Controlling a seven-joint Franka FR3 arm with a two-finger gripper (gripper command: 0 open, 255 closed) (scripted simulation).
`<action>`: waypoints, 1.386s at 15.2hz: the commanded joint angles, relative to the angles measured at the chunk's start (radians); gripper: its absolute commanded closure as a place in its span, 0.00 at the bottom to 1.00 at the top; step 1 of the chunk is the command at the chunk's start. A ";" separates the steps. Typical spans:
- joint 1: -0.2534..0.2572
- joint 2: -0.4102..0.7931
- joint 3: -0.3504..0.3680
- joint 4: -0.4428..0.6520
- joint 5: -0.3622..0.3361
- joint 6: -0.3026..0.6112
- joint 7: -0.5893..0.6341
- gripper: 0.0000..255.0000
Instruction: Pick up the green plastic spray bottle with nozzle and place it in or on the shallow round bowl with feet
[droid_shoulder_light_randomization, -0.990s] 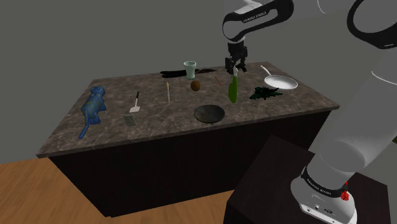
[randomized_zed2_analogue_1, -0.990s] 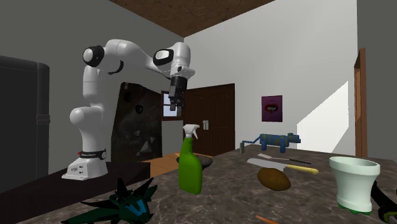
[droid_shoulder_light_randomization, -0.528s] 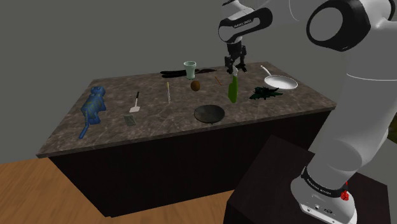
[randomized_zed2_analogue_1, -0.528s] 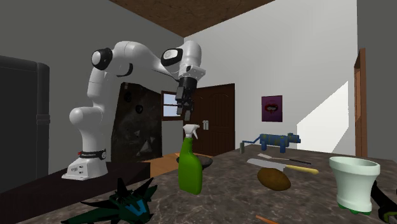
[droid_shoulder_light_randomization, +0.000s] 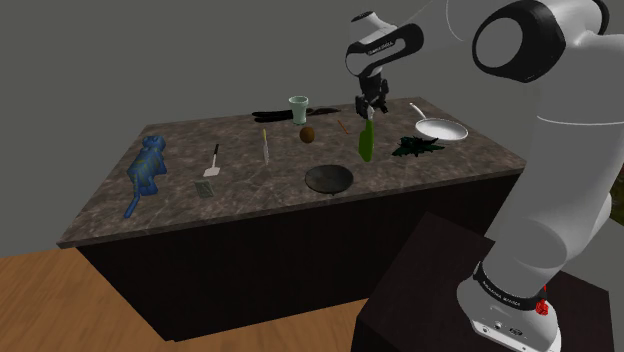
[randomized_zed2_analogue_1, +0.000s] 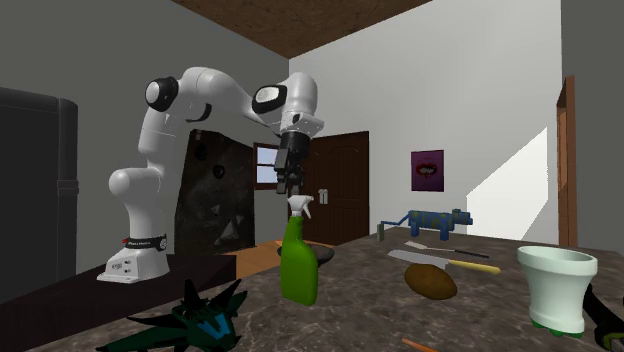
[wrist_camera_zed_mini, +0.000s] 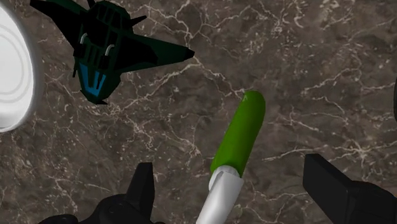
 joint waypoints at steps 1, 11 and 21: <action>-0.002 0.006 -0.001 -0.002 0.000 0.009 0.000 0.00; -0.002 0.006 -0.001 -0.002 0.000 0.009 0.000 1.00; -0.001 -0.005 0.000 0.037 0.004 -0.039 -0.014 1.00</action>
